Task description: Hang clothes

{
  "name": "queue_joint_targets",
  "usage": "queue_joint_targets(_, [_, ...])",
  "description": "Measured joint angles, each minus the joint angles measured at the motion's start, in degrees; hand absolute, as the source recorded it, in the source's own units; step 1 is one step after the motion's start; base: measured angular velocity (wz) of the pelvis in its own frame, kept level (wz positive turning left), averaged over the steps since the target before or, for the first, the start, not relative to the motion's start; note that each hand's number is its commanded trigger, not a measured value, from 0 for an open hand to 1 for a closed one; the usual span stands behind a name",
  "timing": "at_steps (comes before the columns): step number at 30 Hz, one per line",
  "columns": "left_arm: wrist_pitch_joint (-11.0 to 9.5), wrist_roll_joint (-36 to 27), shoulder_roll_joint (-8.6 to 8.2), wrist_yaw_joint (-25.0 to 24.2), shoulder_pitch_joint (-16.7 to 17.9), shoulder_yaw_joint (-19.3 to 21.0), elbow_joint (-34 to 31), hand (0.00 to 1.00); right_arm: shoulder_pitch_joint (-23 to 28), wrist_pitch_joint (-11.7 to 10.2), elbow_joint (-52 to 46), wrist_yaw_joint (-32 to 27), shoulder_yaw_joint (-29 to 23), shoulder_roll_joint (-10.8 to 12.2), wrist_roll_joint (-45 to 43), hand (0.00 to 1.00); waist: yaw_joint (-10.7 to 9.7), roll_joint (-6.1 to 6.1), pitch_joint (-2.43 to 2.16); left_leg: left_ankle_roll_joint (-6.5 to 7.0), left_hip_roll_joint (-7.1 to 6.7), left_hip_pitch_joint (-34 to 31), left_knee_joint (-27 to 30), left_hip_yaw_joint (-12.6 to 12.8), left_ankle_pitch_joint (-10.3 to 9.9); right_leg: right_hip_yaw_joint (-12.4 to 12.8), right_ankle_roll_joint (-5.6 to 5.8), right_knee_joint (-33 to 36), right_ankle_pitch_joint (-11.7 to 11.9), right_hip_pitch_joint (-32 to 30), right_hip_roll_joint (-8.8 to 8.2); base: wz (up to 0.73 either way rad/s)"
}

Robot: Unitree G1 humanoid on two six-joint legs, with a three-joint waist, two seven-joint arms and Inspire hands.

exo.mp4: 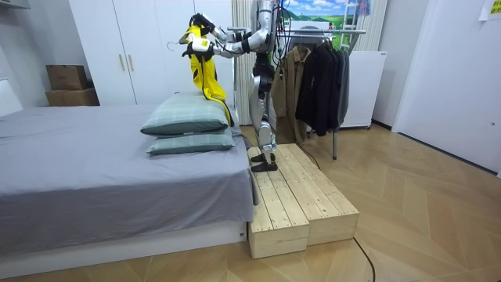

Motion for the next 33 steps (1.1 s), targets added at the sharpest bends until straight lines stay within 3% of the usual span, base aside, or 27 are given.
queue_joint_targets(7, [0.4,-7.9,-0.22,-6.7,0.5,0.0,6.4,0.00,0.0,-0.8,-1.6,0.3,0.0,-1.8,-0.8,1.00,-0.1,0.00,0.01,-0.01,0.04,-0.1,0.0,-0.2,0.0,-0.1,0.00,0.0,0.0,0.0,0.04,0.00])
queue_joint_targets(13, [-0.3,-8.1,-1.63,-8.9,1.2,1.3,12.5,0.00,0.0,-3.2,-2.4,0.4,-1.4,-1.9,-4.4,1.00,-0.2,0.01,0.00,-0.01,0.02,-0.1,0.1,-0.2,0.0,0.0,0.01,-0.1,0.0,0.0,0.03,0.00])
queue_joint_targets(19, [-1.5,-8.9,-1.71,-11.4,2.8,1.4,20.0,0.00,0.1,-5.5,-2.4,1.1,-1.9,-1.8,-5.5,1.00,0.2,-0.03,-0.04,-0.02,0.02,0.1,0.0,-0.2,0.0,-0.1,0.01,-0.1,0.0,0.2,0.31,0.00])
queue_joint_targets(25, [-2.3,-9.4,-3.56,-15.2,4.7,4.2,24.4,0.00,0.3,-7.1,-2.4,3.0,-1.9,-1.6,-9.6,1.00,0.5,-0.23,-0.22,-0.02,0.01,0.4,0.1,-0.2,0.0,-0.1,0.00,-0.1,0.0,0.6,0.29,0.00])
queue_joint_targets(27, [-2.5,-9.5,-4.40,-16.5,5.2,6.9,26.7,0.00,0.3,-8.1,-2.4,3.4,-1.9,-1.6,-12.1,1.00,0.5,-0.33,-0.34,-0.02,0.03,0.8,-0.1,-0.1,0.0,-0.1,0.00,-0.1,0.0,0.9,0.39,0.00])
queue_joint_targets(33, [-3.2,-13.1,-4.67,-18.6,6.4,11.3,29.1,0.00,0.3,-9.0,-2.7,3.5,-1.9,-1.6,-14.2,1.00,1.5,-0.82,-0.94,-0.02,0.05,1.2,-0.2,-0.1,0.0,-0.1,0.00,-0.1,0.0,1.1,0.36,0.00])
